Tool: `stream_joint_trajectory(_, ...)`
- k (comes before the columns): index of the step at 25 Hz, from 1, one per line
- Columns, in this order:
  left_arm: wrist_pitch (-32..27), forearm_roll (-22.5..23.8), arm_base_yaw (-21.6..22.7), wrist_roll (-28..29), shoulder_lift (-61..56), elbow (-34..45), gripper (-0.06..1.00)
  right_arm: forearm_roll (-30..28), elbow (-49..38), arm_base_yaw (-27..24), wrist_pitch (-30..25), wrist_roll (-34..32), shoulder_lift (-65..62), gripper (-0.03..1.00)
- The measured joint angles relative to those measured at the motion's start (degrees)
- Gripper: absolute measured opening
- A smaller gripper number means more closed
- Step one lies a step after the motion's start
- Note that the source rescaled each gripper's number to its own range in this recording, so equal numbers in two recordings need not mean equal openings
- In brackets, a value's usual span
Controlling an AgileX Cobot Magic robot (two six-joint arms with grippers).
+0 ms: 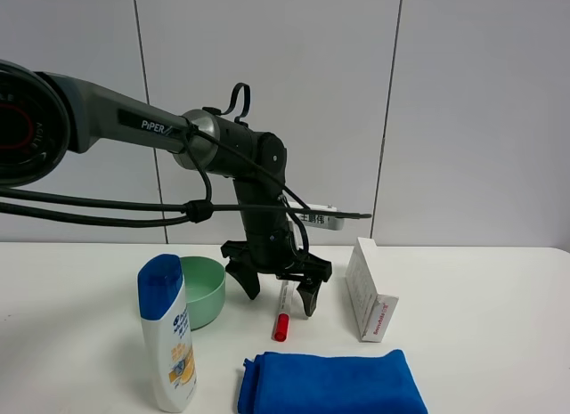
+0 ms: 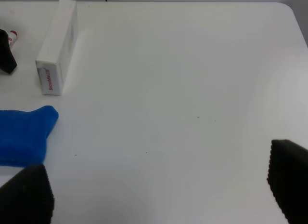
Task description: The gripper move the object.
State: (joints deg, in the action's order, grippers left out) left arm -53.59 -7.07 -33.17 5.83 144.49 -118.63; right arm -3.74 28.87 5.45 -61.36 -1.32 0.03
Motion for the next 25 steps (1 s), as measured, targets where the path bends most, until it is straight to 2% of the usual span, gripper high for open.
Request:
stream_joint_trajectory(3,-0.1,0.0,-0.1,0.0,0.0,0.0,0.82,0.0,0.0,0.0,0.0,0.0,0.0,1.0)
stream_joint_trajectory(7,-0.6,-0.1,-0.3,0.0,0.0,0.0,0.68,0.0,0.0,0.0,0.0,0.0,0.0,1.0)
stream_joint_trajectory(13,-1.1,-1.7,-0.5,0.0,0.1,0.0,0.41,0.0,0.0,0.0,0.0,0.0,0.0,1.0)
stream_joint_trajectory(19,-2.2,-2.4,-0.7,0.0,0.2,0.0,0.06,0.0,0.0,0.0,0.0,0.0,0.0,1.0)
stream_joint_trajectory(22,-2.4,-2.4,-0.8,0.0,0.2,0.0,0.0,0.0,0.0,0.0,0.0,0.0,0.0,1.0)
stream_joint_trajectory(25,-2.5,-2.4,-0.8,0.0,0.2,0.0,0.0,0.0,0.0,0.0,0.0,0.0,0.0,1.0)
